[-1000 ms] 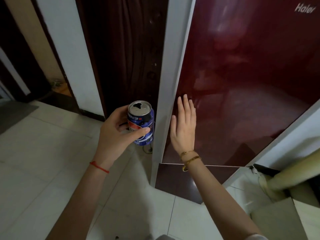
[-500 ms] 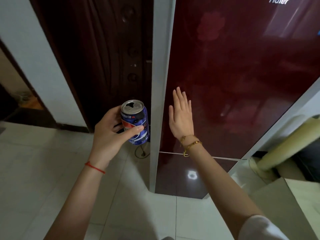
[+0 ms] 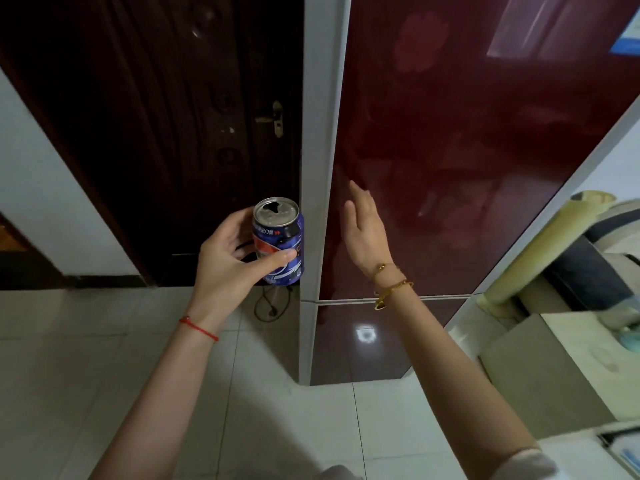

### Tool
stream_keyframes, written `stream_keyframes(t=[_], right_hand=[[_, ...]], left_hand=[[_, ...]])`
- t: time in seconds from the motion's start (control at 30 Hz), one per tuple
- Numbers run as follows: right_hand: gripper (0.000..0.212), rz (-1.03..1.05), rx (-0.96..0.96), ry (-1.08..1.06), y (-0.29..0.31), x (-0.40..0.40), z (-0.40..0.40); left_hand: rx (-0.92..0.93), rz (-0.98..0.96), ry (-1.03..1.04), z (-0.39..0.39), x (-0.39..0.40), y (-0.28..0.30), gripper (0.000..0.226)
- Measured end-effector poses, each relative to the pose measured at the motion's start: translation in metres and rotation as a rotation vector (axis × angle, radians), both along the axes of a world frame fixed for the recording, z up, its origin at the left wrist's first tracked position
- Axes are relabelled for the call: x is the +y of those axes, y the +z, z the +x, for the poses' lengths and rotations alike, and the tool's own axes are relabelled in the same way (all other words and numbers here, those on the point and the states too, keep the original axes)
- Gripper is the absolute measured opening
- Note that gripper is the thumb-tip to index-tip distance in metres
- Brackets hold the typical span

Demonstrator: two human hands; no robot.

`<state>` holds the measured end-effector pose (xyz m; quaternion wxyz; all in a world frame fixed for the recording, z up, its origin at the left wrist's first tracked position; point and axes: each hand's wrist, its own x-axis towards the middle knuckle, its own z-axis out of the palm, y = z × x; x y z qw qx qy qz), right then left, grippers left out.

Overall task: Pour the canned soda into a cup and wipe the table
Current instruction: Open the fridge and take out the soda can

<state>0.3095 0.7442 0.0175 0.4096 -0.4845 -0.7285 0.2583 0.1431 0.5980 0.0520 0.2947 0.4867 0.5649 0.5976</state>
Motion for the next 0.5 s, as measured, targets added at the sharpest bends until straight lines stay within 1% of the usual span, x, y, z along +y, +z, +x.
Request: stream_keyframes(t=[0.03, 0.1, 0.17, 0.23, 0.3, 0.37, 0.5], right_hand=[[0.044, -0.102, 0.081, -0.036, 0.0, -0.006, -0.001], [0.044, -0.37, 0.232, -0.097, -0.006, -0.015, -0.002], [0.047, -0.643, 0.376, -0.087, -0.017, -0.022, -0.002], [0.051, -0.87, 0.511, -0.048, -0.024, -0.036, 0.0], [0.055, -1.007, 0.623, -0.009, -0.025, -0.056, 0.005], [0.058, -1.099, 0.753, 0.03, -0.023, -0.077, 0.011], [0.056, -1.19, 0.97, 0.051, -0.018, -0.108, 0.023]], left_hand=[[0.001, 0.0, -0.016, -0.001, 0.001, 0.0, 0.064], [0.01, -0.002, -0.044, -0.002, 0.003, -0.001, 0.064], [0.014, -0.008, -0.069, -0.002, 0.005, -0.002, 0.064], [0.012, -0.015, -0.104, 0.0, 0.006, -0.005, 0.065], [0.007, -0.02, -0.142, 0.002, 0.007, -0.008, 0.066], [0.003, -0.025, -0.182, 0.006, 0.008, -0.012, 0.066], [0.012, -0.046, -0.275, 0.019, 0.009, -0.021, 0.066]])
